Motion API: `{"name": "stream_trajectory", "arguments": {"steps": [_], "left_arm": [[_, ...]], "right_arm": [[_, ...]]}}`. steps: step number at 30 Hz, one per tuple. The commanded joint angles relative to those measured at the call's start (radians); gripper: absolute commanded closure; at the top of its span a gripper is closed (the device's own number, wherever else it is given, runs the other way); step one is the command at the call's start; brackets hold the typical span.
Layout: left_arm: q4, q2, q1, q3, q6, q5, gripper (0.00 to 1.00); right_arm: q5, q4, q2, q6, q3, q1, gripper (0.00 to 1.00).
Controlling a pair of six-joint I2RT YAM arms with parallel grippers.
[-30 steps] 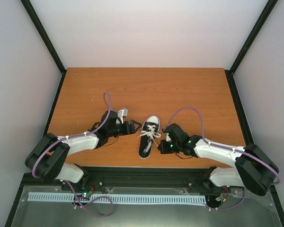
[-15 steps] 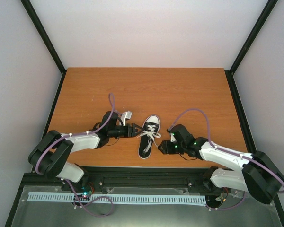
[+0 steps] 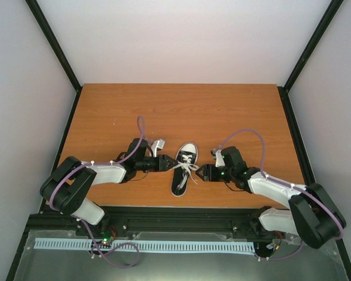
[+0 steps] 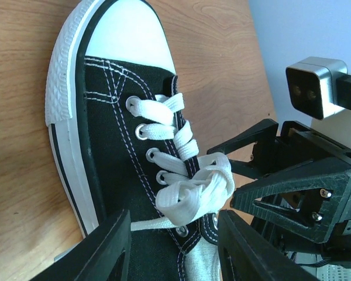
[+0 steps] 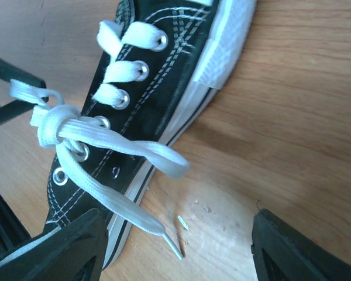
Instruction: Tie the shoes
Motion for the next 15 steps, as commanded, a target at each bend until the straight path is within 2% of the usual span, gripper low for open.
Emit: {"name": "stream_trajectory", "arguments": {"steps": [1, 3, 7, 11, 15], "left_arm": [[0.057, 0.021, 0.008, 0.046, -0.010, 0.017, 0.57], [0.065, 0.035, 0.008, 0.053, -0.011, 0.024, 0.58], [0.081, 0.060, 0.008, 0.064, -0.020, 0.040, 0.67], [0.089, 0.070, 0.008, 0.071, -0.024, 0.042, 0.69], [0.091, 0.077, 0.008, 0.076, -0.030, 0.041, 0.88]], "right_arm": [[-0.066, 0.106, 0.069, -0.078, 0.042, -0.008, 0.36], [-0.063, 0.127, 0.099, -0.087, 0.051, -0.008, 0.39], [-0.063, 0.155, 0.163, -0.098, 0.076, -0.010, 0.45], [-0.085, 0.176, 0.220, -0.108, 0.099, -0.010, 0.53], [-0.100, 0.180, 0.240, -0.112, 0.106, -0.010, 0.71]]}}
